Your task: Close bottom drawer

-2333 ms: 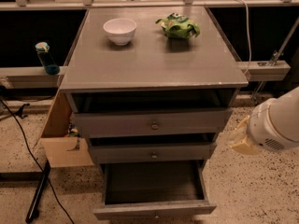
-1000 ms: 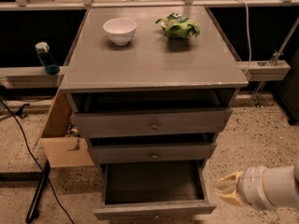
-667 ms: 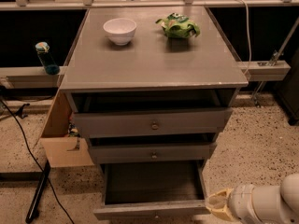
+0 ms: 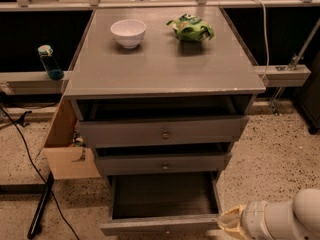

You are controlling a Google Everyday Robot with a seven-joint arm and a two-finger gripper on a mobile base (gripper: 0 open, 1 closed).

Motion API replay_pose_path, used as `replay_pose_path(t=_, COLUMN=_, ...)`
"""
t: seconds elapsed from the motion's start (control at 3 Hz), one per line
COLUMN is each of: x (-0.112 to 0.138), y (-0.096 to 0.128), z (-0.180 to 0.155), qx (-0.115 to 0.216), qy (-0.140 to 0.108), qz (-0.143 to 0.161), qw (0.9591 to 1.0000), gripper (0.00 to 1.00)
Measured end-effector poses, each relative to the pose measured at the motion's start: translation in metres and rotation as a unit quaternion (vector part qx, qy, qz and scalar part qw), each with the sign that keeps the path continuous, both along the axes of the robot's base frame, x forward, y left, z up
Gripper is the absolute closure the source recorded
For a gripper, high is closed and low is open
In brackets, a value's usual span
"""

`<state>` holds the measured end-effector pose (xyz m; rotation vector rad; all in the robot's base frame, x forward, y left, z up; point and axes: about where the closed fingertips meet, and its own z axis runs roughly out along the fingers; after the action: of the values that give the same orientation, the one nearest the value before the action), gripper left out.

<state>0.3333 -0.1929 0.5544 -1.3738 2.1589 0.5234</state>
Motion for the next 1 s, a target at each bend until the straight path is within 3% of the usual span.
replay_pose_path(t=0.33, x=-0.005, y=-0.012, z=-0.044, qx=-0.039, qy=-0.004, qz=0.040, qw=0.9984, gripper=1.00)
replay_pose_path(t=0.67, x=-0.003, y=-0.036, z=-0.091, qx=-0.068, qy=0.003, qz=0.056, qw=0.9961, gripper=1.00)
replay_pose_path(t=1.0, x=0.001, y=-0.062, z=-0.135, qx=-0.075, qy=0.012, qz=0.058, qw=0.9955, gripper=1.00)
